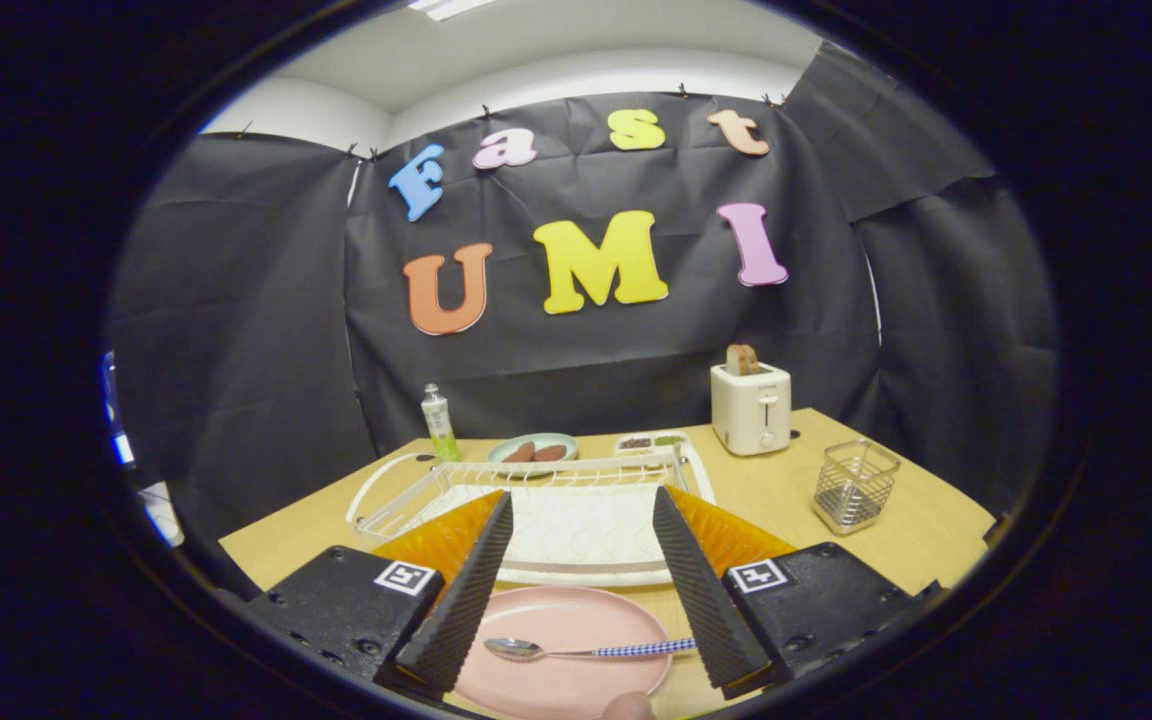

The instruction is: Take the plate from the dish rack, then take the spoon from the basket and place it into the plate.

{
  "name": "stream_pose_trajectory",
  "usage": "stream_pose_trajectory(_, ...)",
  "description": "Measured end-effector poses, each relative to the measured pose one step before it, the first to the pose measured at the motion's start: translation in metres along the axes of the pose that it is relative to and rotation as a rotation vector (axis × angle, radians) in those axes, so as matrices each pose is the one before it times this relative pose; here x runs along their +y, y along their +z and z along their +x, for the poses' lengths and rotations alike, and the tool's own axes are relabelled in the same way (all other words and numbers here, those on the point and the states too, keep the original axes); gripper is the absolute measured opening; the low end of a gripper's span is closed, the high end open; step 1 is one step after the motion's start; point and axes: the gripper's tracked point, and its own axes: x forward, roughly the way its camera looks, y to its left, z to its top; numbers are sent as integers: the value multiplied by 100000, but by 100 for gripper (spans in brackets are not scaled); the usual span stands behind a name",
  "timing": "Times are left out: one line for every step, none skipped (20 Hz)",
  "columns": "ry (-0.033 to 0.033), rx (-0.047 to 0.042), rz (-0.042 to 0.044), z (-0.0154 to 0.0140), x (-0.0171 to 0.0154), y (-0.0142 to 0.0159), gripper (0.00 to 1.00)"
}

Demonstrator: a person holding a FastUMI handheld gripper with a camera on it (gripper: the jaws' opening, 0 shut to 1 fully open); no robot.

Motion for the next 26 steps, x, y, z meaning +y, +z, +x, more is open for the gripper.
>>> stream_pose_trajectory(-297, -1180, -1310, -358, -61, 404, 92)
stream_pose_trajectory(-514, -1669, -1705, -448, -87, 463, 93)
stream_pose_trajectory(-771, -1615, -1609, -491, -167, 580, 93)
stream_pose_trajectory(-346, -907, -1938, -376, -37, 427, 93)
stream_pose_trajectory(-207, -887, -1965, -451, 149, 313, 93)
stream_pose_trajectory(-1183, -1281, -1556, -587, -171, 458, 94)
stream_pose_trajectory(-1175, -2079, -346, -507, -50, 525, 94)
stream_pose_trajectory(-1229, -1915, -48, -691, 78, 243, 94)
stream_pose_trajectory(-534, -1735, 616, -552, 190, 324, 94)
stream_pose_trajectory(-142, -813, 439, -624, 351, -47, 94)
stream_pose_trajectory(-135, -617, 668, -583, 260, 71, 94)
stream_pose_trajectory(-184, -1291, 556, -512, 168, 149, 94)
stream_pose_trajectory(-348, -583, 14, -494, 202, -9, 95)
stream_pose_trajectory(-360, -405, -737, -396, 50, -191, 94)
stream_pose_trajectory(43, 520, -5, -431, 185, -179, 94)
stream_pose_trajectory(389, -228, 1746, -348, 180, -19, 95)
stream_pose_trajectory(456, -70, 2693, -259, 182, -28, 95)
stream_pose_trajectory(112, 1107, 1858, -242, 110, -452, 95)
stream_pose_trajectory(-263, 244, 958, -185, 27, -42, 94)
stream_pose_trajectory(-641, 468, 4, -190, -82, -104, 94)
stream_pose_trajectory(-511, -485, -267, -211, -93, 192, 94)
stream_pose_trajectory(-988, -835, -341, -251, -78, 146, 94)
stream_pose_trajectory(-685, -906, -278, -217, -35, 267, 95)
stream_pose_trajectory(-373, -655, -645, -164, 129, 38, 94)
stream_pose_trajectory(-84, 11, -789, -109, 123, 19, 94)
stream_pose_trajectory(523, 308, 59, -98, 255, -108, 94)
